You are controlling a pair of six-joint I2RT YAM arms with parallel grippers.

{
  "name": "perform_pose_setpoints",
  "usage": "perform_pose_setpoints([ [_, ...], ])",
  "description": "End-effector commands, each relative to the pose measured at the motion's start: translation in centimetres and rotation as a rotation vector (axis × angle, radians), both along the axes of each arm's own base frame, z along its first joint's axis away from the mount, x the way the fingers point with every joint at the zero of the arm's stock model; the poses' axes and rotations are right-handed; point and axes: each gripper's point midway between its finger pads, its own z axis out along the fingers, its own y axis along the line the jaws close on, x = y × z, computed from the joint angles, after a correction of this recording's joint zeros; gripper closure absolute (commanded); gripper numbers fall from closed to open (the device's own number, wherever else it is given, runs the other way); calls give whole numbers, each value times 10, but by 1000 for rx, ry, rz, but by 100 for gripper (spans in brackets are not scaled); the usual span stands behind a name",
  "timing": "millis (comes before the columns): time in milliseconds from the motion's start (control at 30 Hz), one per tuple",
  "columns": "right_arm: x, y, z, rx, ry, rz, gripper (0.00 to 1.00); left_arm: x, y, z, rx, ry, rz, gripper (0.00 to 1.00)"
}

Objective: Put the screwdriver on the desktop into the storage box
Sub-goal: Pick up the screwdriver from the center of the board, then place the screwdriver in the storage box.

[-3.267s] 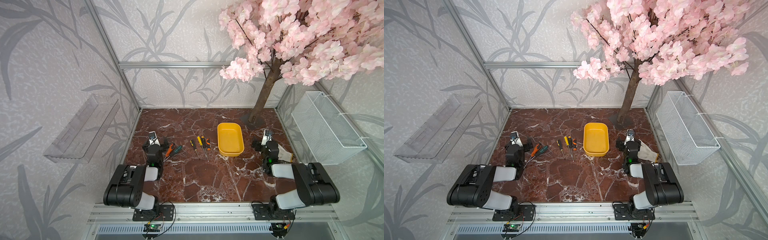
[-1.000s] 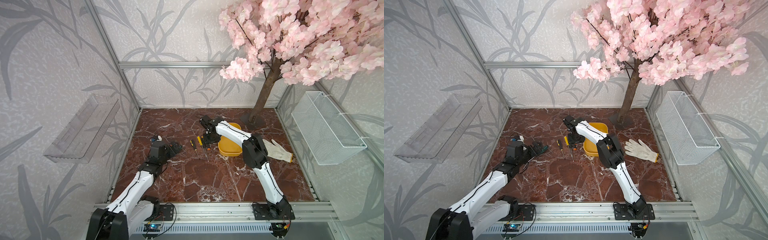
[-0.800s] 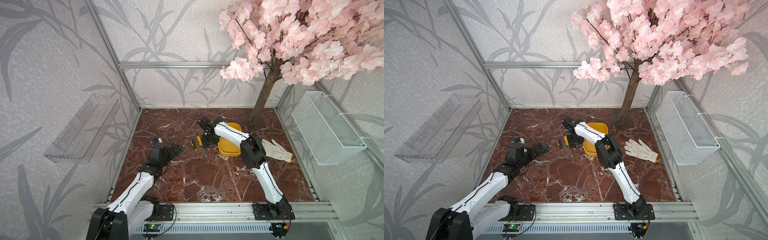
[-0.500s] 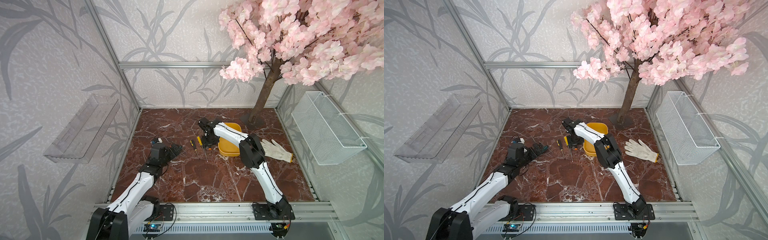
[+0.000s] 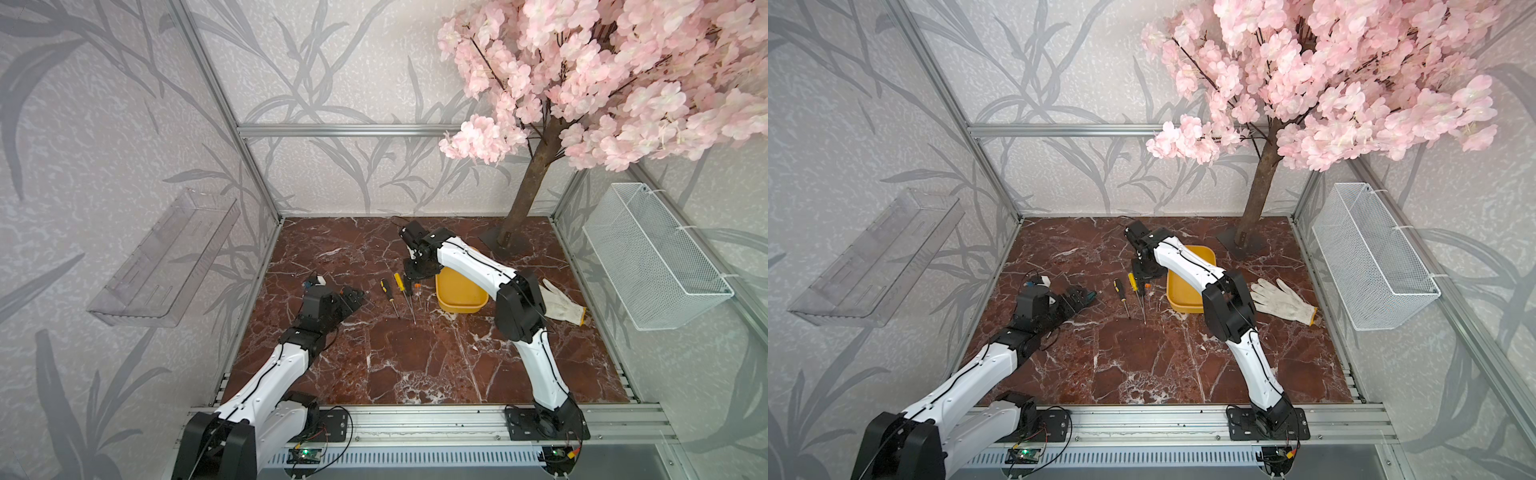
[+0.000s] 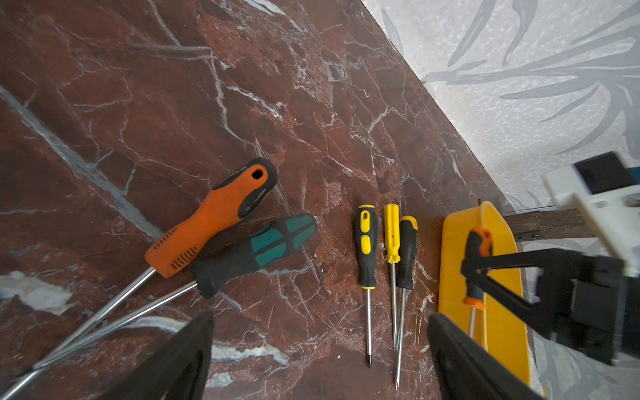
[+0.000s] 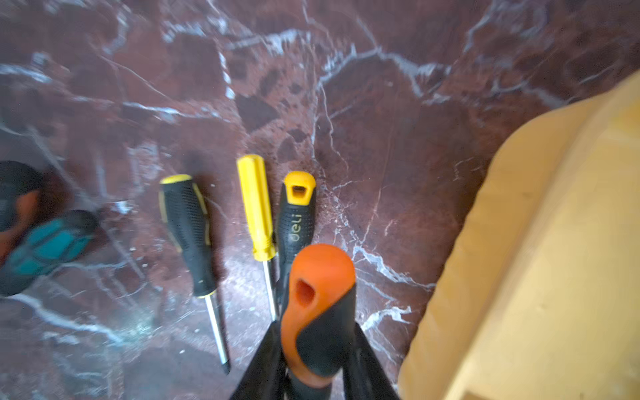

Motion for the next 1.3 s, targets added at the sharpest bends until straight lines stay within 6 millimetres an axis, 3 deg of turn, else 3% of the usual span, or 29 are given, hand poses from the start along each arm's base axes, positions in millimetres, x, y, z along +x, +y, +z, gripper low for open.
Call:
perform_pose_setpoints([
  [0,6,-12,43,44,-71,-1,80,3,-8,4,-35,-23,-17,2],
  [133,13,-44,52,39,-93,-52,80,4,-16,7,-45,-34,-39,3],
  [300,23,-88,48,39,-109,-141,80,5,-22,7,-48,-36,-55,3],
  [467,32,-115,22,15,-82,-201,79,5,-26,6,-51,-35,-65,3],
  [700,42,-108,-20,30,-3,-220,78,4,-27,4,-50,-27,-61,3],
  [933,49,-102,-45,32,32,-233,78,1,-26,2,-45,-23,-57,3],
  [1067,48,-100,-48,30,43,-230,75,3,-27,2,-47,-25,-62,2],
  [1267,43,-100,-29,42,23,-217,56,4,-29,0,-44,-20,-73,2],
])
